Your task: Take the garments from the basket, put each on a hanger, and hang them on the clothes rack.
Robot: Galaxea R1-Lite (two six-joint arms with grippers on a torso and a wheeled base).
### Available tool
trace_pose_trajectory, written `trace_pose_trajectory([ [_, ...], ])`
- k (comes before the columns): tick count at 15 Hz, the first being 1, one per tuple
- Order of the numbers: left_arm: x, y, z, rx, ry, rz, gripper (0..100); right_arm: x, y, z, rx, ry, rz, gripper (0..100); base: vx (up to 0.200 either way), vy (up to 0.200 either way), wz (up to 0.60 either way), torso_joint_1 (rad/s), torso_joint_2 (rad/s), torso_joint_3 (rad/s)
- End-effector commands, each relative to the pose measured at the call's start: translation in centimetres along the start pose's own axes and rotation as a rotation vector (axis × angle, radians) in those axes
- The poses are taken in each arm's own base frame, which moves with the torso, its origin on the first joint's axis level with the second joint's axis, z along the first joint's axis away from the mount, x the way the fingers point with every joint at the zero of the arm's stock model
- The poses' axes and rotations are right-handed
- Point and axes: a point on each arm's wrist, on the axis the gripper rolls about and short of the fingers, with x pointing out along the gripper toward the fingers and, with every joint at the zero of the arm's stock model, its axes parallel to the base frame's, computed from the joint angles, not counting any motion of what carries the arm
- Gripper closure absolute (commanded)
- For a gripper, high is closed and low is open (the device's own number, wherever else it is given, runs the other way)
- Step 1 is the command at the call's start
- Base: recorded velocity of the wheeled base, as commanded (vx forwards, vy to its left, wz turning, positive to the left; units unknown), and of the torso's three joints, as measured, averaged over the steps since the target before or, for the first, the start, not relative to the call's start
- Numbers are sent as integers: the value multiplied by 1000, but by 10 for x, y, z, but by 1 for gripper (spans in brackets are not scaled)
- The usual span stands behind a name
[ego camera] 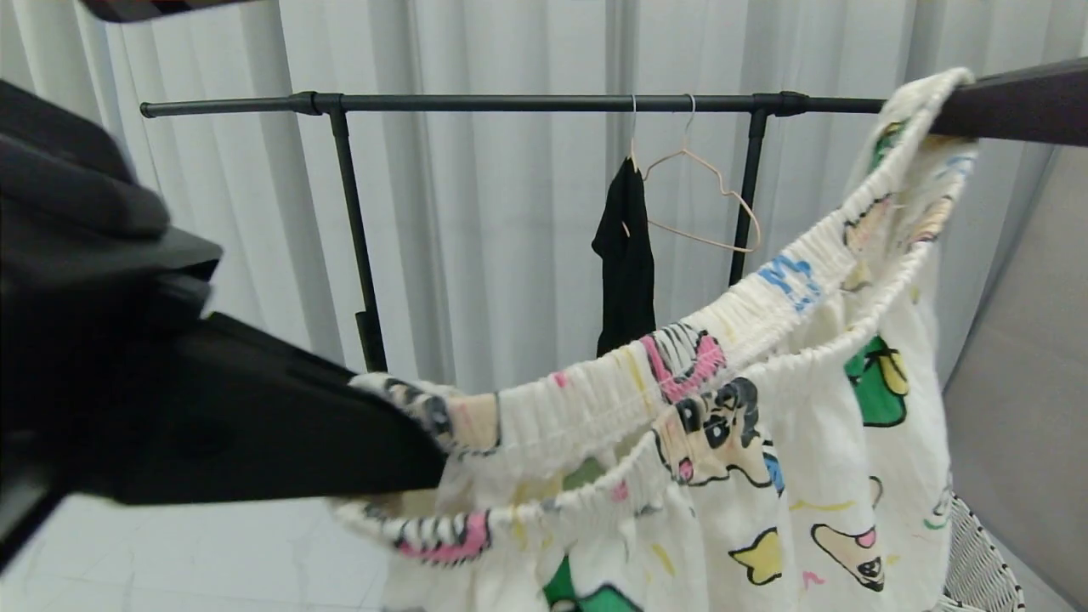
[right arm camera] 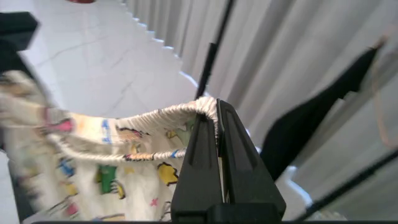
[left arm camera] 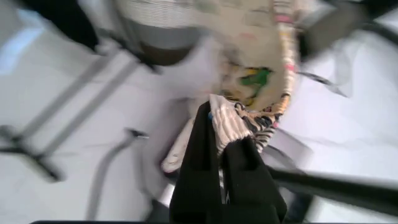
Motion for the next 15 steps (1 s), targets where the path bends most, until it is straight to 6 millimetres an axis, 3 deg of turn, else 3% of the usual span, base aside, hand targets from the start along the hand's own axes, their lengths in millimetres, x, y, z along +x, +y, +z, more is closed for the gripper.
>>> trace_pose_trajectory([
  [1, -25, -13, -11, 6, -37, -76, 100, 40, -2, -5, 3, 39, 38, 100, 0, 0, 0, 0, 0, 0],
  [5, -32, -18, -15, 24, -44, -106, 100, 52, -2, -3, 2, 42, 50, 100, 0, 0, 0, 0, 0, 0],
  [10, -32, -17, -15, 23, -44, -105, 100, 39, -2, -1, 2, 39, 40, 100, 0, 0, 0, 0, 0, 0],
  [12, -34, -17, -15, 23, -51, -101, 100, 25, -6, -1, 8, 57, 12, 100, 0, 0, 0, 0, 0, 0],
  [15, -25, 1, -2, -18, -98, 33, 100, -28, -9, 2, 33, 117, -45, 100, 0, 0, 0, 0, 0, 0],
])
